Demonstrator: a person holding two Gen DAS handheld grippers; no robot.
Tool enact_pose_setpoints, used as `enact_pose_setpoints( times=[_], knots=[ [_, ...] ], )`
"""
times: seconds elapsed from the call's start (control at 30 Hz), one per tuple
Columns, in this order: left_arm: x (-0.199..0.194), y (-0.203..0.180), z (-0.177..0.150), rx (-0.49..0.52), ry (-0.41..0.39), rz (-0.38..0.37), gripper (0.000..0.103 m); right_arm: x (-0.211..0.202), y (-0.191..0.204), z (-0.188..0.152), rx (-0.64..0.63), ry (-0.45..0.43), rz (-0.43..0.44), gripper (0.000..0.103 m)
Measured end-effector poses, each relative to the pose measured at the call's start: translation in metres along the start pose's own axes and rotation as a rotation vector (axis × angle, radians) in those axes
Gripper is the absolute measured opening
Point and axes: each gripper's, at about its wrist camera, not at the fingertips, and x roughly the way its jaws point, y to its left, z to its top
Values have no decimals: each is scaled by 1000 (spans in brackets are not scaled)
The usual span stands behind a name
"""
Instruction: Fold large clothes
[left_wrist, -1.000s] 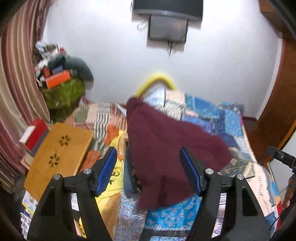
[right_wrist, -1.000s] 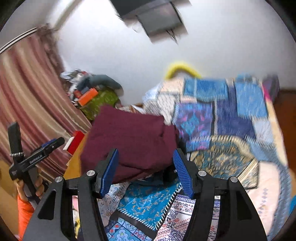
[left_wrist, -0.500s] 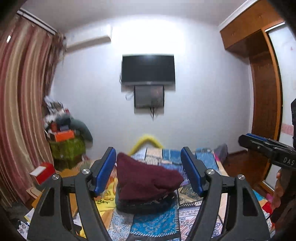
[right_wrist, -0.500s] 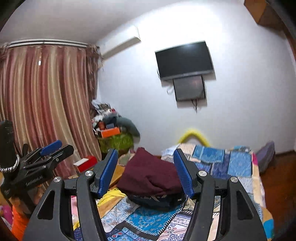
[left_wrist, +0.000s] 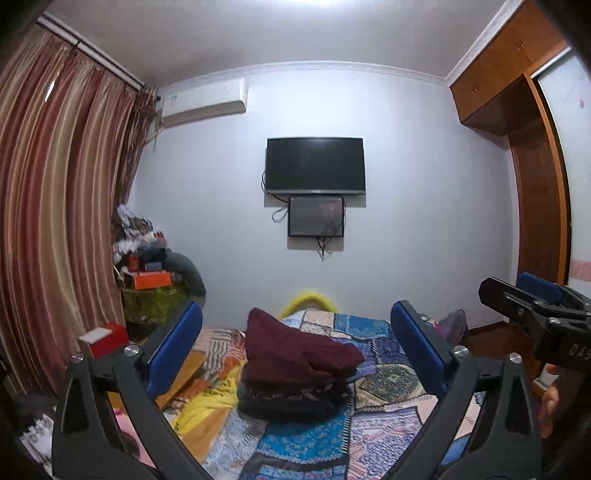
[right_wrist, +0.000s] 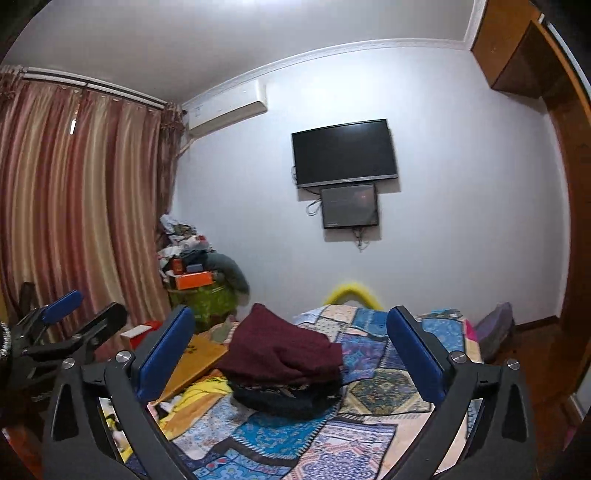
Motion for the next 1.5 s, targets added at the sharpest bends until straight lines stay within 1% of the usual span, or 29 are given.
enact_pose_setpoints(
  times=[0.13, 0.37, 0.4, 0.77, 1.5],
  knots=[
    [-2, -1, -4, -4, 18, 0, 103, 2, -3, 2, 15, 28, 3, 103],
    [1, -1, -10, -4, 31, 8, 103, 3, -5, 1, 18, 37, 3, 103],
    [1, -1, -11, -5, 36, 6, 103, -5, -5, -7, 17, 37, 2, 103],
    [9, -6, -15, -5, 58, -5, 103, -1, -4, -12, 8, 71, 2, 103],
    [15, -7, -18, -8, 78, 7, 103, -1, -5, -12, 7, 98, -2, 103]
  ],
)
